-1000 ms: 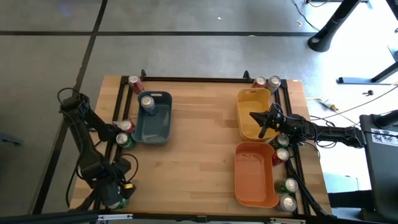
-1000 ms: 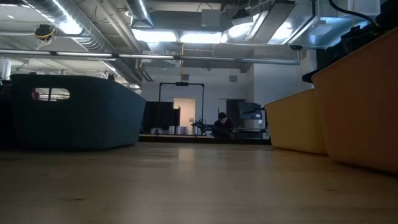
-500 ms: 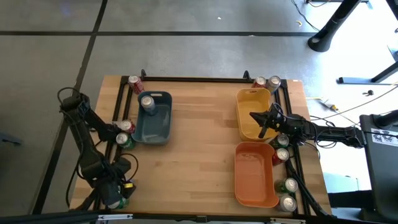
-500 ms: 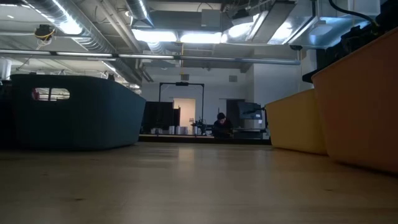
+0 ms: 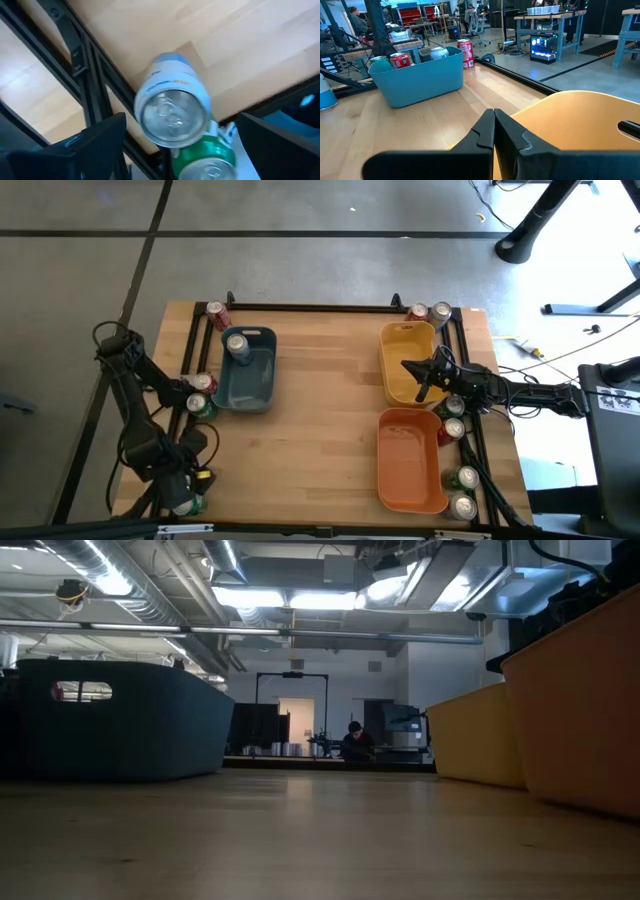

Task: Sort soda cans
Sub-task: Put the bottom left blue-white soda can into the blue bin

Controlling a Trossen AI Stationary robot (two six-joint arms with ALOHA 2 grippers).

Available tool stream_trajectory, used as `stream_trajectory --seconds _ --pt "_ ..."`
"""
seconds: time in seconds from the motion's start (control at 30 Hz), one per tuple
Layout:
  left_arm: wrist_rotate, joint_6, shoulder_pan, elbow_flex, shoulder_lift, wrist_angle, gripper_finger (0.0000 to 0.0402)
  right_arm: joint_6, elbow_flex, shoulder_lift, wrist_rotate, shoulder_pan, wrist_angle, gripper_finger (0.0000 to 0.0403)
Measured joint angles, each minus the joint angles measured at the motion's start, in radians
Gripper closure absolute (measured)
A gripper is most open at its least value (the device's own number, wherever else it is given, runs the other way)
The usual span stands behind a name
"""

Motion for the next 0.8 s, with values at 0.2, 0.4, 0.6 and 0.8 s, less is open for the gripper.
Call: stream_trajectory --seconds 0.2,0.4,0.6,0.8 --pt "0.005 -0.026 -0.020 -0.064 0.000 0.093 0.0034 -0.001 0.000 0.000 0.000 0.000 -0.001 0.0396" --pt "0.005 -0.043 -0.031 -0.119 0.000 0.160 0.0034 -0.006 0.000 0.000 0.000 0.000 -0.001 0.0396" --pt "0.006 -0.029 -0.031 -0.186 0.001 0.251 0.0034 -0.006 0.000 0.000 0.000 0.000 -0.001 0.0396" --pt "0.005 -0.026 -0.031 -0.204 0.002 0.247 0.0061 -0.009 0.000 0.000 0.000 0.000 -0.001 0.0396"
